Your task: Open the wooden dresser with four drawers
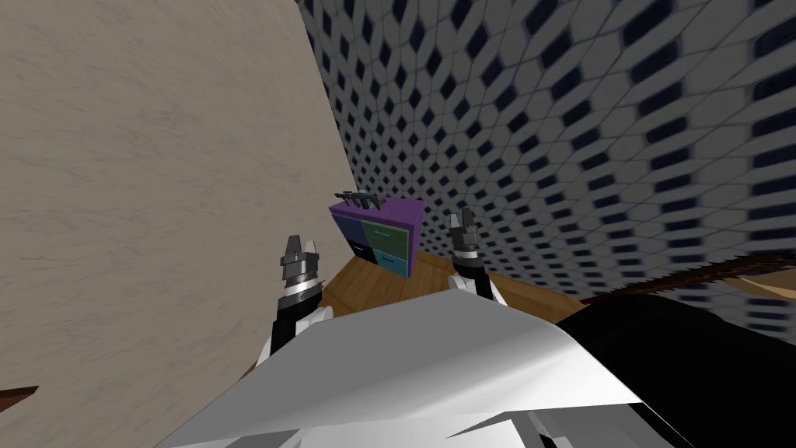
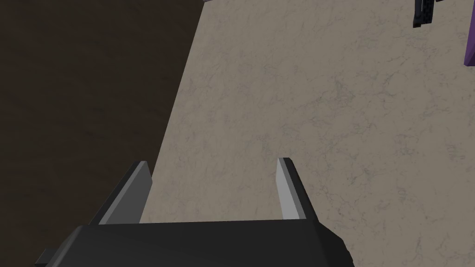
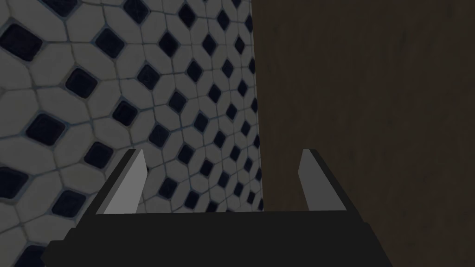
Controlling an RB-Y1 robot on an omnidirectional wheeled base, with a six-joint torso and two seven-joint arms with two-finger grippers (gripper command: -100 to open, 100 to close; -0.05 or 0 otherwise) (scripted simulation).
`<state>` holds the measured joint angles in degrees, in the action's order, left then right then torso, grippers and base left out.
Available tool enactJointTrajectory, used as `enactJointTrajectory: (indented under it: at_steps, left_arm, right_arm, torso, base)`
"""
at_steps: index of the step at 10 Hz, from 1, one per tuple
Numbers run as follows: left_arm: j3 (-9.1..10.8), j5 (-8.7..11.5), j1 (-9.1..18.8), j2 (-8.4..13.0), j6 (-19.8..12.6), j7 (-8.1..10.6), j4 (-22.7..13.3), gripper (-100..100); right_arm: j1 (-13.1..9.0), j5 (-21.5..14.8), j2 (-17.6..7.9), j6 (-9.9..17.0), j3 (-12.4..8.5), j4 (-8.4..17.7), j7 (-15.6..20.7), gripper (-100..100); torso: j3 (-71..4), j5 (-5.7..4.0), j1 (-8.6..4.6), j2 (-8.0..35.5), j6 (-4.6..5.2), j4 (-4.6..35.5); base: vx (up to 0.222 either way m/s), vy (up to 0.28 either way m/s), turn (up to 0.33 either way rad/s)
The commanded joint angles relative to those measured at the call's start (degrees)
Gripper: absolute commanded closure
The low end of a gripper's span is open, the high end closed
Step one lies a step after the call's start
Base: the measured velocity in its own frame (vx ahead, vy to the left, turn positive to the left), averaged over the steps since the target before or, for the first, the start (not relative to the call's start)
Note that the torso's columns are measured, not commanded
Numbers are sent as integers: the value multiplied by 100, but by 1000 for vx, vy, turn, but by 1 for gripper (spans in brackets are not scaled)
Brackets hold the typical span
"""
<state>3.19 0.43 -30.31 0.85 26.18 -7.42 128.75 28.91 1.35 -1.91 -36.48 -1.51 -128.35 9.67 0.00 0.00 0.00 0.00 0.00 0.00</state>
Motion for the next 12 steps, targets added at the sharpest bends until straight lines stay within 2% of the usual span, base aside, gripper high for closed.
enactJointTrajectory:
  at_steps: [1, 9, 10, 12]
  left_arm:
    - [0, 0, 0, 0, 0, 0, 0, 0]
    - [0, 0, 0, 0, 1, 0, 2, 0]
    - [-32, -34, 31, 234, -33, -8, -63, -100]
    - [-103, -107, 100, 474, -107, -26, -206, -100]
  right_arm:
    - [0, 0, 0, 0, 0, 0, 0, 0]
    - [0, 0, 0, -1, 0, -2, 0, 0]
    - [0, 0, 0, -1, 0, -2, 0, 0]
    - [1, 0, 0, 0, 0, 1, 0, 0]
  torso:
    - [-467, 0, 0, 232, 0, 235]
    - [-7073, 0, 0, 3539, 0, 3537]
    - [-7919, 0, 0, 3962, 0, 3960]
    - [-8430, -1, -3, 4201, 0, 4203]
  base:
    - [0, 0, 0]
    - [0, 0, 0]
    - [24, -10, -45]
    - [37, -16, -79]
